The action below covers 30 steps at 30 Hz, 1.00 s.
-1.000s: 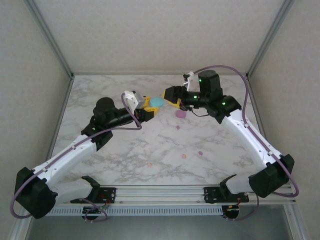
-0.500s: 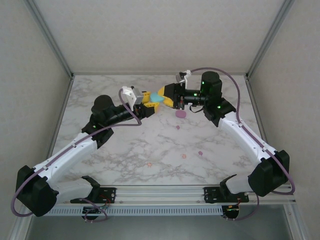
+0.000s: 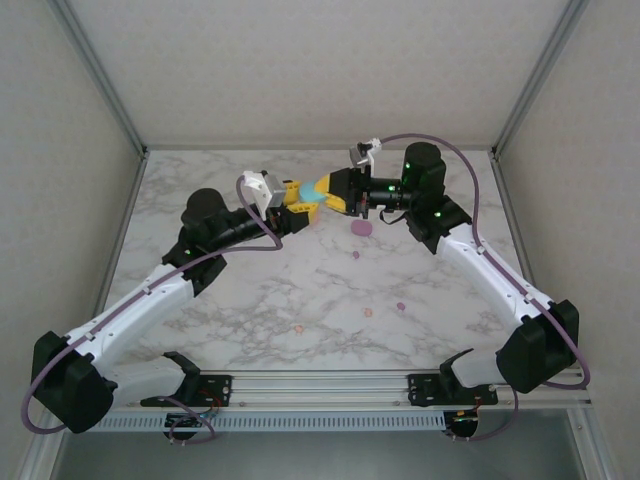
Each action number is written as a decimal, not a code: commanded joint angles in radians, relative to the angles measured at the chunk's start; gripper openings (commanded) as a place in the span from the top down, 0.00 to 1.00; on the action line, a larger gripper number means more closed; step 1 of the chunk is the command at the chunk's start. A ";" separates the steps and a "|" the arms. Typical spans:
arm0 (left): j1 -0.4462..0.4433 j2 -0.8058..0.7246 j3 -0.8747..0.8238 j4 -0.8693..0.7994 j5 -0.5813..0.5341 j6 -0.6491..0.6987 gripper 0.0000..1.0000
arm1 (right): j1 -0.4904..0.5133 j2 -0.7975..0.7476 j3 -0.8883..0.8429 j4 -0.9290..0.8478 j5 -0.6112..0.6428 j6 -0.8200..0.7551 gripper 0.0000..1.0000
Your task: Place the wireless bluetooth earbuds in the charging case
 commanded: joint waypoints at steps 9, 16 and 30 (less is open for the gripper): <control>-0.004 0.000 0.023 -0.096 -0.110 0.050 0.65 | 0.022 0.001 -0.093 0.083 0.158 0.005 0.91; -0.004 -0.009 -0.002 -0.114 -0.137 0.061 0.42 | 0.021 -0.004 -0.137 0.137 0.267 0.032 0.92; 0.005 -0.201 -0.125 -0.121 -0.520 -0.017 0.24 | -0.096 0.230 -0.143 -0.077 0.644 -0.129 0.91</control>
